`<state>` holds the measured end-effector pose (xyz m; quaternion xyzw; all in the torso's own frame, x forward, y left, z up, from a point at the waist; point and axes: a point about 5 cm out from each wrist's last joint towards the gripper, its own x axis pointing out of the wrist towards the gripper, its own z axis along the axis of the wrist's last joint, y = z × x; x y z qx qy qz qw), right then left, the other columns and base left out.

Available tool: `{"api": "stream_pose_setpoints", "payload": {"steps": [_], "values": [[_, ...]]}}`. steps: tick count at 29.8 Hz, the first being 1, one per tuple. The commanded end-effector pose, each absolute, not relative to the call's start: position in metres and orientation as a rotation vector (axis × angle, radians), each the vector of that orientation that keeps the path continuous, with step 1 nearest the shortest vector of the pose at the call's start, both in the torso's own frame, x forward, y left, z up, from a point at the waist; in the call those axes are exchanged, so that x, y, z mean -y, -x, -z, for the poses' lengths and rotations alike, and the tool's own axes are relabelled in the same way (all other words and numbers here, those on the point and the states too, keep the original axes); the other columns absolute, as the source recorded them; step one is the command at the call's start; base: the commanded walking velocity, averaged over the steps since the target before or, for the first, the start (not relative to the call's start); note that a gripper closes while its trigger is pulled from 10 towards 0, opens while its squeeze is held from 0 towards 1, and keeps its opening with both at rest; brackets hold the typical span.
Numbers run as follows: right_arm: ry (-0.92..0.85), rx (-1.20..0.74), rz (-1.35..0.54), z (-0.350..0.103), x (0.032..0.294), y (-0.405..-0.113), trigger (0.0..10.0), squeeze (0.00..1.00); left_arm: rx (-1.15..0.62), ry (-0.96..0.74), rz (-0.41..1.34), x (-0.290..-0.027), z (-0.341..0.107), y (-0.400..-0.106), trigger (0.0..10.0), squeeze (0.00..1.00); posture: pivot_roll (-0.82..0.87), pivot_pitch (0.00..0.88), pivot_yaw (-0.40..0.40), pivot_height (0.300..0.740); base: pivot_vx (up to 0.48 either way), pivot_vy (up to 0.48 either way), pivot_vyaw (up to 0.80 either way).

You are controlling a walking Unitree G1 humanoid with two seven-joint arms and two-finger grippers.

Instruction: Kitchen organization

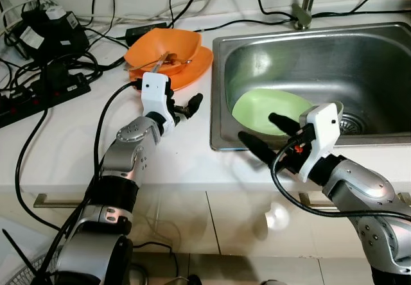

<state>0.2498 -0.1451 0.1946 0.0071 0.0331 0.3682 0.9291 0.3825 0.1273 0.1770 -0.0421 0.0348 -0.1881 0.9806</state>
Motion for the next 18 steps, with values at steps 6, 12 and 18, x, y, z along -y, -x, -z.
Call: {"api": "stream_pose_setpoints", "payload": {"steps": [6,12,18], "values": [[-0.025,-0.084,-0.849,-0.201,0.139,-0.237,10.0,0.00,-0.038,0.036,0.351,-0.135,-0.185,-0.394,10.0,0.00,-0.29,0.141,0.181,0.740,0.000,0.000,0.00],[-0.018,-0.081,-0.836,-0.204,0.139,-0.234,10.0,0.00,-0.044,-0.008,0.354,-0.136,-0.183,-0.398,10.0,0.00,-0.30,0.152,0.179,0.740,0.000,0.000,0.00],[-0.015,-0.095,-0.833,-0.205,0.140,-0.231,10.0,0.00,-0.056,-0.035,0.332,-0.142,-0.183,-0.402,10.0,0.00,-0.31,0.163,0.176,0.740,0.000,0.000,0.00]]}}
